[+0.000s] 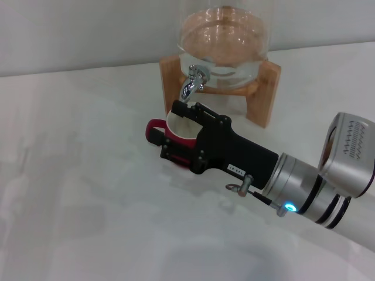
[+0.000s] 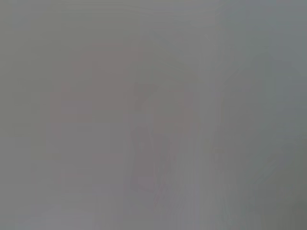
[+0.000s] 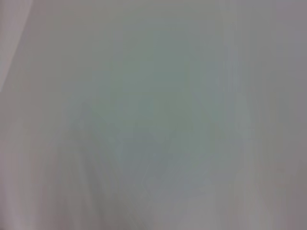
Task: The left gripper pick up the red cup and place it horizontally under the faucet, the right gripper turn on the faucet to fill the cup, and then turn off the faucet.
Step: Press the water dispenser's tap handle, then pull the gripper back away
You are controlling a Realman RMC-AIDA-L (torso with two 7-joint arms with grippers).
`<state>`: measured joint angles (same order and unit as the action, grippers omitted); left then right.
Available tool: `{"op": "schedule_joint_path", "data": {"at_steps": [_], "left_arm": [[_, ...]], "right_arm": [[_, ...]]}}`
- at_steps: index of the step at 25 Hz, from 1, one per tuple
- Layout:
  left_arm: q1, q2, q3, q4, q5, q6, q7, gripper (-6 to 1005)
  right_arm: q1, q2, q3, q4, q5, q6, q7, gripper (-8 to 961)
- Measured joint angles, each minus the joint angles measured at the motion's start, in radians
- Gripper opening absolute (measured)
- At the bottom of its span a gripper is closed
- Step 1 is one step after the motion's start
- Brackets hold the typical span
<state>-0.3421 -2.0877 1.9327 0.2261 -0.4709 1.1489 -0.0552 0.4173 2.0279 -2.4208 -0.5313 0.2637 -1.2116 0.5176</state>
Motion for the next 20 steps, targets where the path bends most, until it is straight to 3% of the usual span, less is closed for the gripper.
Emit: {"op": "schedule_joint_path", "data": {"at_steps": [20], "left_arm": [[0.0, 0.002, 0.0, -0.001, 0.0, -0.003, 0.0, 714]], "right_arm": [[0.004, -0.004, 0.029, 0.01, 0.043, 0.009, -0.011, 782]]}}
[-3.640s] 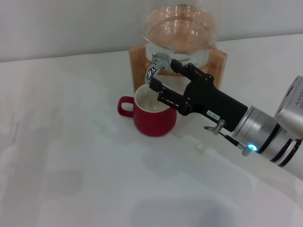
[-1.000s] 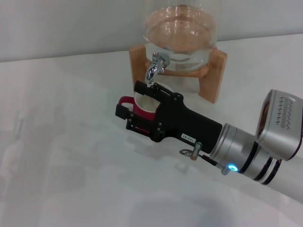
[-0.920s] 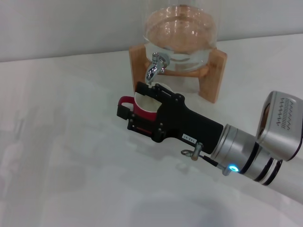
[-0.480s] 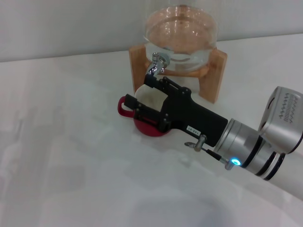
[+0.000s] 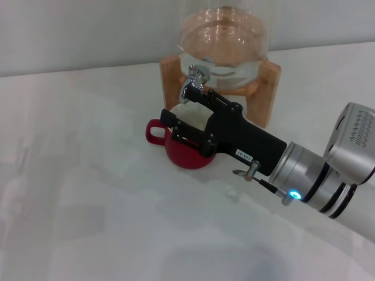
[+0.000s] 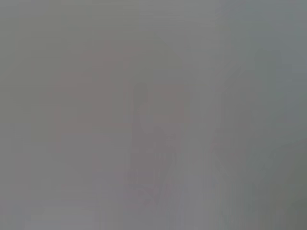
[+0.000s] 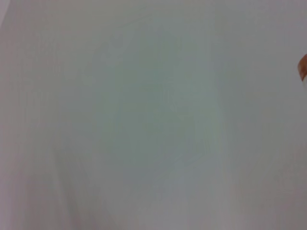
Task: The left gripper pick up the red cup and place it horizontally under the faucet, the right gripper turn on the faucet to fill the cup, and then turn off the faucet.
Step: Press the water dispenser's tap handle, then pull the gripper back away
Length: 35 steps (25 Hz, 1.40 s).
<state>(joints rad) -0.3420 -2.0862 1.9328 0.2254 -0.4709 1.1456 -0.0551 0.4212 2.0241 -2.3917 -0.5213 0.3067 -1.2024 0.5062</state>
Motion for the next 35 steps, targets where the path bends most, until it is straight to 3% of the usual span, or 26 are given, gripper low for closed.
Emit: {"op": "schedule_joint_path", "data": {"at_steps": [35], "left_arm": [[-0.009, 0.0, 0.0, 0.0, 0.008, 0.0, 0.0, 714]], "right_arm": [[-0.017, -0.002, 0.038, 0.003, 0.001, 0.034, -0.026, 781]]}}
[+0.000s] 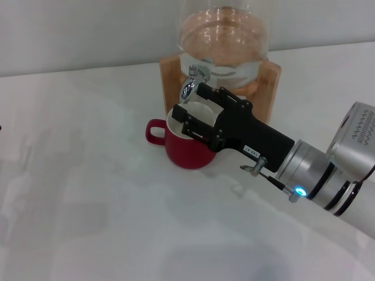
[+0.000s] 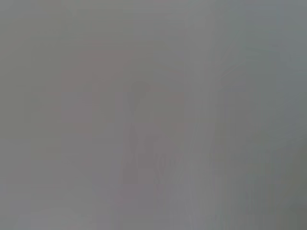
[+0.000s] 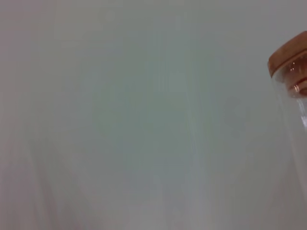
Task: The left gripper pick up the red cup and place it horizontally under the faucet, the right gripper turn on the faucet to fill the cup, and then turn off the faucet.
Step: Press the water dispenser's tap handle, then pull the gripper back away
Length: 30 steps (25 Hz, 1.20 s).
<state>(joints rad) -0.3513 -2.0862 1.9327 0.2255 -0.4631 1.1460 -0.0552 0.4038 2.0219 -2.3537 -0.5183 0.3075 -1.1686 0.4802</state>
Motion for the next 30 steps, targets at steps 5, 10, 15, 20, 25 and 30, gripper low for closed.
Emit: {"op": "schedule_joint_path", "data": {"at_steps": [5, 10, 15, 20, 25, 30], "left_arm": [[0.0, 0.0, 0.0, 0.0, 0.0, 0.0, 0.0, 713], [-0.002, 0.0, 0.0, 0.0, 0.0, 0.0, 0.0, 713], [-0.002, 0.0, 0.0, 0.0, 0.0, 0.0, 0.0, 713], [-0.002, 0.0, 0.0, 0.0, 0.001, -0.005, 0.0, 713], [-0.003, 0.0, 0.0, 0.0, 0.001, -0.006, 0.0, 713], [-0.003, 0.0, 0.0, 0.0, 0.002, -0.007, 0.0, 713]], "right_arm": [[0.0, 0.0, 0.002, 0.001, 0.0, 0.003, 0.0, 781], [-0.001, 0.0, 0.002, 0.001, 0.001, 0.003, 0.0, 781], [-0.005, -0.001, 0.003, 0.002, 0.001, 0.003, 0.0, 780], [-0.012, -0.002, 0.014, 0.003, 0.001, 0.003, -0.002, 781], [-0.013, -0.003, 0.014, 0.003, 0.001, 0.002, -0.004, 781], [-0.013, -0.003, 0.024, 0.003, 0.0, 0.003, -0.012, 781]]}}
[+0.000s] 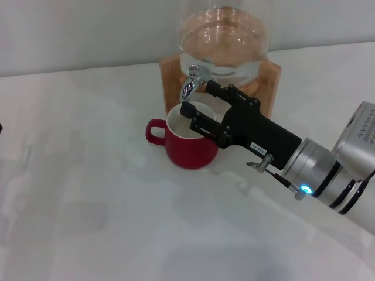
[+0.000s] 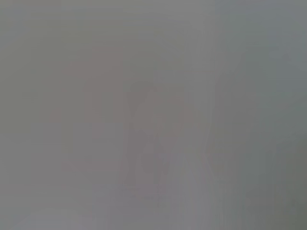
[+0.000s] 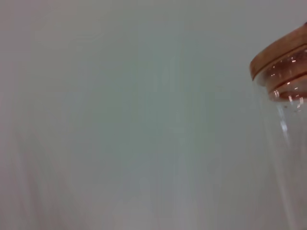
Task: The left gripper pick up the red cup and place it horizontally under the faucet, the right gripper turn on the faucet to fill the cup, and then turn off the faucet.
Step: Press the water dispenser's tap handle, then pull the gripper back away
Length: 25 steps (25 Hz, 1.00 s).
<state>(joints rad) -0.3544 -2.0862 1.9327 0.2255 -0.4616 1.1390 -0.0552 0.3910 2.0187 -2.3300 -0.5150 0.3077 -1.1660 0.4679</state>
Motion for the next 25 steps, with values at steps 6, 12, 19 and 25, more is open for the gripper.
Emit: {"op": "schedule_joint_path", "data": {"at_steps": [6, 12, 19, 25], "left_arm": [[0.0, 0.0, 0.0, 0.0, 0.0, -0.001, 0.0, 713], [-0.003, 0.0, 0.0, 0.0, 0.0, -0.001, 0.0, 713], [-0.007, 0.0, 0.0, 0.0, 0.0, -0.001, 0.0, 713], [-0.009, 0.0, 0.0, 0.0, 0.0, -0.001, 0.0, 714]], "right_arm": [[0.0, 0.0, 0.004, 0.0, -0.001, 0.0, 0.0, 781], [0.001, -0.001, 0.014, 0.0, -0.003, 0.001, 0.0, 781], [0.001, -0.002, 0.017, -0.001, -0.003, 0.008, 0.0, 781], [0.002, -0.003, 0.017, -0.001, -0.002, 0.012, -0.001, 781]]}}
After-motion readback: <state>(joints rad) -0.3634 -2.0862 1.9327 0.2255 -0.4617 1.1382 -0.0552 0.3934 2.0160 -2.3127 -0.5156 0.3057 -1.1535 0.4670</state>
